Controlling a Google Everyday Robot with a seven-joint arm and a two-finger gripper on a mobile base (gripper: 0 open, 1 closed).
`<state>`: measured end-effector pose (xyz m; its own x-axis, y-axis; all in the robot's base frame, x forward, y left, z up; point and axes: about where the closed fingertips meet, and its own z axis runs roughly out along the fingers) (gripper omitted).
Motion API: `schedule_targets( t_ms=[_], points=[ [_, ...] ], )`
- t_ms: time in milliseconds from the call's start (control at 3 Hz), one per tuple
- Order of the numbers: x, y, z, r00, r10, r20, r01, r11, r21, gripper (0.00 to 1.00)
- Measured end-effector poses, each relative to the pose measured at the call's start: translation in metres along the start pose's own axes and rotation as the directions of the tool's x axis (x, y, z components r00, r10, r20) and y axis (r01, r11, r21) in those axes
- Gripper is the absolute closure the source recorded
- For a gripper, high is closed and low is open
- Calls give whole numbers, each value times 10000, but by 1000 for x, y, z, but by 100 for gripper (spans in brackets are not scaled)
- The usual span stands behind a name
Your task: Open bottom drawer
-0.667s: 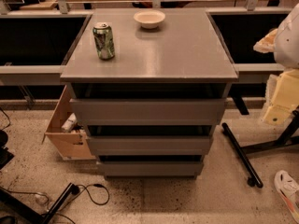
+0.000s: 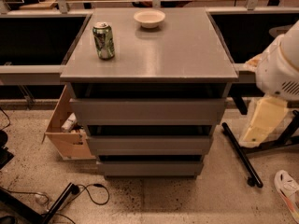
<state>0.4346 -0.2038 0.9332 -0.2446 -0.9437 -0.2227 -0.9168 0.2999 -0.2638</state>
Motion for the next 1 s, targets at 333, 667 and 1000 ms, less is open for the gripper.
schedule_targets(
  t_ms=[333, 667, 1000],
  points=[
    [1, 21, 55, 9994, 271, -215, -265, 9992, 300, 0],
    [15, 35, 130, 9975, 126, -701, -95, 9990, 439, 0],
    [13, 32, 222, 9942, -531, -933, 587, 9966, 582, 0]
  ],
)
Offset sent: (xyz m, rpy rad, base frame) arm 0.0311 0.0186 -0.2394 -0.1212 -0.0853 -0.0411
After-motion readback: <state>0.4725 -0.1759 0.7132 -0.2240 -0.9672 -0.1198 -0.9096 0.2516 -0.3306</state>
